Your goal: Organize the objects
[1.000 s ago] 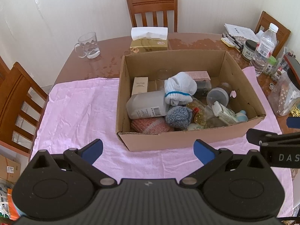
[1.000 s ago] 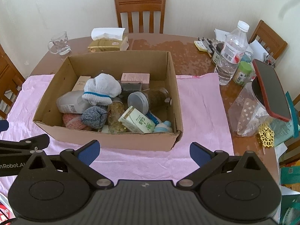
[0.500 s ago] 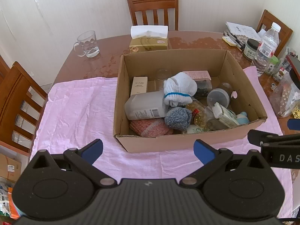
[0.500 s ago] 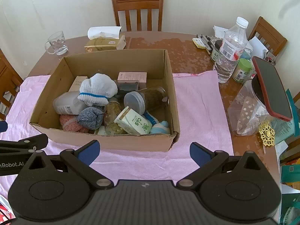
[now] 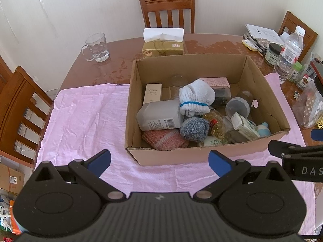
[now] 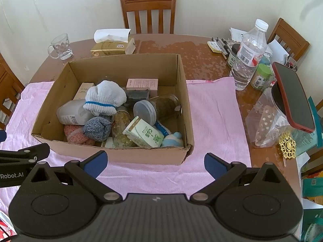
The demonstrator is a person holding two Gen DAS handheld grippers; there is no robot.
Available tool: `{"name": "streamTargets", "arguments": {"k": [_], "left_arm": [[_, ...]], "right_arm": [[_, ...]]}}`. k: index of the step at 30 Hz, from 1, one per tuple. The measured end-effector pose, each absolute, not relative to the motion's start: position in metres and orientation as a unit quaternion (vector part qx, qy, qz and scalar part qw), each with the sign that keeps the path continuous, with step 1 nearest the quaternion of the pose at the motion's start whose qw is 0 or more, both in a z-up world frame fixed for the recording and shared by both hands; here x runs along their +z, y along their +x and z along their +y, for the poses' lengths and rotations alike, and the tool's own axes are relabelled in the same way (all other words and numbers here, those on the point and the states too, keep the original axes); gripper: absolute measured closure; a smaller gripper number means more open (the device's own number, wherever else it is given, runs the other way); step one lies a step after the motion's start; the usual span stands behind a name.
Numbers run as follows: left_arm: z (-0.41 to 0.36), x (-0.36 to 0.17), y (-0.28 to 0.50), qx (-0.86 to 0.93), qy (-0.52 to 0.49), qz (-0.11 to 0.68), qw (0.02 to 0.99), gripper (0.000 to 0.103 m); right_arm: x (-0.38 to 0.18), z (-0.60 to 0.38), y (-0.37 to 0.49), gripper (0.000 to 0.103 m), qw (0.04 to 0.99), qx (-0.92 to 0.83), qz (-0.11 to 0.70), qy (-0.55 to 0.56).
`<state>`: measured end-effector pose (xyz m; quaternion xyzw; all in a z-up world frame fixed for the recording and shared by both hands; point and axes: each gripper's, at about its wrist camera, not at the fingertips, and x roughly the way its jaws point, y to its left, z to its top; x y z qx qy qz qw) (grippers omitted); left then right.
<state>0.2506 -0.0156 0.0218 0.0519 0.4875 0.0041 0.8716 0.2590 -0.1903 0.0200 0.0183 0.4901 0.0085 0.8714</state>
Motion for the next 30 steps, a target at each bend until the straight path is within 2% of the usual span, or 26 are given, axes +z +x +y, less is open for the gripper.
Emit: {"name": "streamTargets", "arguments": {"k": [30], "left_arm": [[-0.0135,0.0234,0.2533,0.002,0.051,0.489,0.871,0.001]], "right_arm": [[0.0199,-0.1891,0.2611,0.000,0.871,0.005,0.491,0.018]]}}
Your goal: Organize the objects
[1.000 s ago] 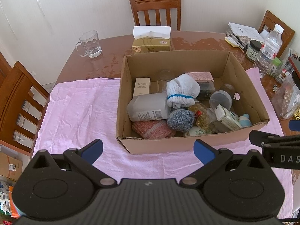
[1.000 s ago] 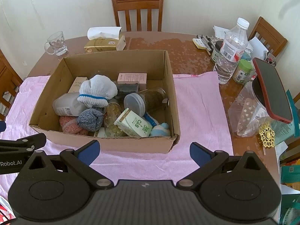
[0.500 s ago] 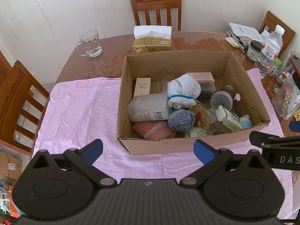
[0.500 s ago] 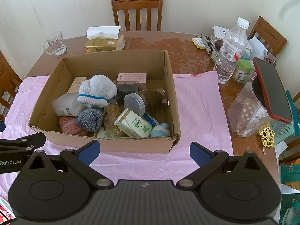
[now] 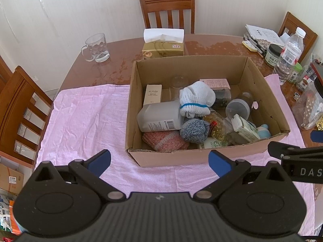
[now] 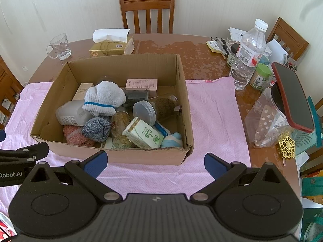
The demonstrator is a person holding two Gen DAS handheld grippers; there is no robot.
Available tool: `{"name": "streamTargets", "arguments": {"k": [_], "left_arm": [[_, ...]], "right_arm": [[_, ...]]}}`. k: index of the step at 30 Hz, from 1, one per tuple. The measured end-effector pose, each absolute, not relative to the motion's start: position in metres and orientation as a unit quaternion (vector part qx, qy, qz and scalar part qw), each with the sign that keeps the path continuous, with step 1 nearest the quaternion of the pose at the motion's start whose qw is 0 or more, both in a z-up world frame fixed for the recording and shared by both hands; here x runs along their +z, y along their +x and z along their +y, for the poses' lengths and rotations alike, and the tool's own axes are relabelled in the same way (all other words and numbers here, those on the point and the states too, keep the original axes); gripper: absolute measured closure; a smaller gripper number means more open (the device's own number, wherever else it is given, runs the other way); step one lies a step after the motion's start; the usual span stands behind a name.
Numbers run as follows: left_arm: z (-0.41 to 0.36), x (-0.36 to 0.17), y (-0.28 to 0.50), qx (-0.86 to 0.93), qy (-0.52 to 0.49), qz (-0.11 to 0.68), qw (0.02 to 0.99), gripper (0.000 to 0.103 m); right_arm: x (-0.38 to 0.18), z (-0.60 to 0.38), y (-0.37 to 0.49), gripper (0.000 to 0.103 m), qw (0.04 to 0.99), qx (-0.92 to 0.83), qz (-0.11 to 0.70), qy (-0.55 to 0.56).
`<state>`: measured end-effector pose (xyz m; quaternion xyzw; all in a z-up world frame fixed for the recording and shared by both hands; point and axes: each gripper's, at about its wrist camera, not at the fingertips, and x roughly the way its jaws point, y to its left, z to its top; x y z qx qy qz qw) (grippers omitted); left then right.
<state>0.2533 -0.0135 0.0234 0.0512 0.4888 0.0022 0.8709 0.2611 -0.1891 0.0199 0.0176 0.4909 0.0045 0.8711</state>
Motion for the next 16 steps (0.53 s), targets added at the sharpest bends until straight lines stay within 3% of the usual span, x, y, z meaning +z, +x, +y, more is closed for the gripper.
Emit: {"name": "streamTargets", "arguments": {"k": [16], "left_arm": [[-0.0128,0.0266,0.2550,0.005,0.048,0.486,0.872,0.001]], "right_arm": [[0.0206,-0.1865,0.2618,0.000,0.871,0.005,0.492,0.017]]}}
